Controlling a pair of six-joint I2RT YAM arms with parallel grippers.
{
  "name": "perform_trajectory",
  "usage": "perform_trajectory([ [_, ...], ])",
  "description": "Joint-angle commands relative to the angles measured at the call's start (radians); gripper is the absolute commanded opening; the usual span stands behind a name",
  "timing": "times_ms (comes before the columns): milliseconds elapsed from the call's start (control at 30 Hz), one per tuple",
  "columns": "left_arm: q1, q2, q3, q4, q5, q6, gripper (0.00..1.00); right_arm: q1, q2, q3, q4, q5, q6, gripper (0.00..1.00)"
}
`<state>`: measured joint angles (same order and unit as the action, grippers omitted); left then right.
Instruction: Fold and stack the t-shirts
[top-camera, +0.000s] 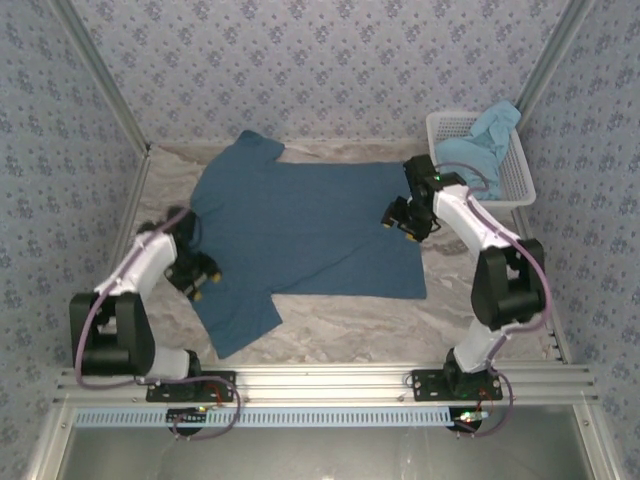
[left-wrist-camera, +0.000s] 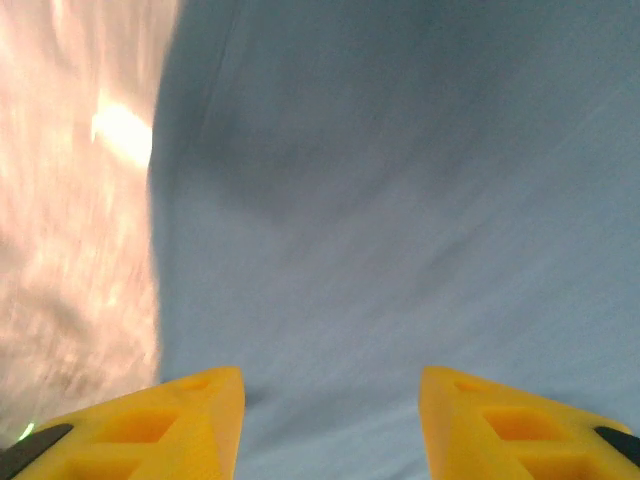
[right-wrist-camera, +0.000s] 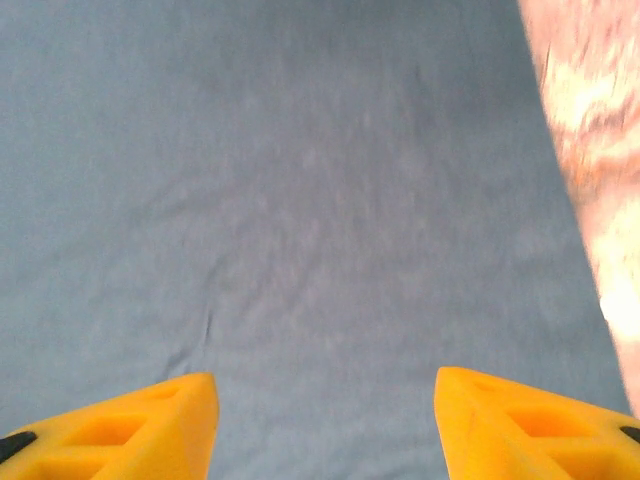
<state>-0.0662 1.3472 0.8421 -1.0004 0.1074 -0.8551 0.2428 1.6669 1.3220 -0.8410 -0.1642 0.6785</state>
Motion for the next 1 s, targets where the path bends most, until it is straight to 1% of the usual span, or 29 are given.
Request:
perform_trajectory([
  [0,-0.084,-0.113,-0.167,-0.177,0.068,-0.085,0.49,-0.016,-0.076,-0.119,-0.064,-0.107,0.052,0.60],
  [100,-0.156,-0.221,-0.267,-0.197,0.100,-0.133,0.49,-0.066,-0.156,-0.257,-0.073,-0.191,0.076,0.59],
  [200,-0.181,-0.273,-0.331,-0.142,0.160,-0.150,0.48,-0.099,-0.211,-0.335,-0.086,-0.218,0.071,0.59],
  [400,-0.236,-0.180,-0.355,-0.050,0.148,-0.155,0.46,-0.126,-0.243,-0.404,-0.081,-0.215,0.057,0.58],
  [467,-0.246,-0.155,-0.361,-0.018,0.141,-0.163,0.42,-0.125,-0.243,-0.413,-0.085,-0.213,0.053,0.58],
  [533,-0.253,-0.122,-0.370,0.014,0.130,-0.168,0.36,-0.128,-0.254,-0.427,-0.089,-0.204,0.058,0.57],
  [633,-0.257,-0.111,-0.356,0.037,0.098,-0.180,0.20,-0.135,-0.277,-0.451,-0.085,-0.190,0.071,0.56],
  [733,-0.271,-0.154,-0.314,0.011,0.054,-0.199,0.05,-0.144,-0.290,-0.470,-0.083,-0.157,0.081,0.56],
  [767,-0.274,-0.169,-0.302,-0.003,0.042,-0.204,0.01,-0.150,-0.295,-0.479,-0.076,-0.148,0.087,0.56],
  [867,-0.279,-0.229,-0.281,-0.062,0.022,-0.219,0.00,-0.179,-0.302,-0.499,-0.057,-0.110,0.107,0.56],
  [967,-0.280,-0.292,-0.273,-0.114,0.024,-0.239,0.00,-0.206,-0.295,-0.523,0.005,-0.113,0.133,0.54],
])
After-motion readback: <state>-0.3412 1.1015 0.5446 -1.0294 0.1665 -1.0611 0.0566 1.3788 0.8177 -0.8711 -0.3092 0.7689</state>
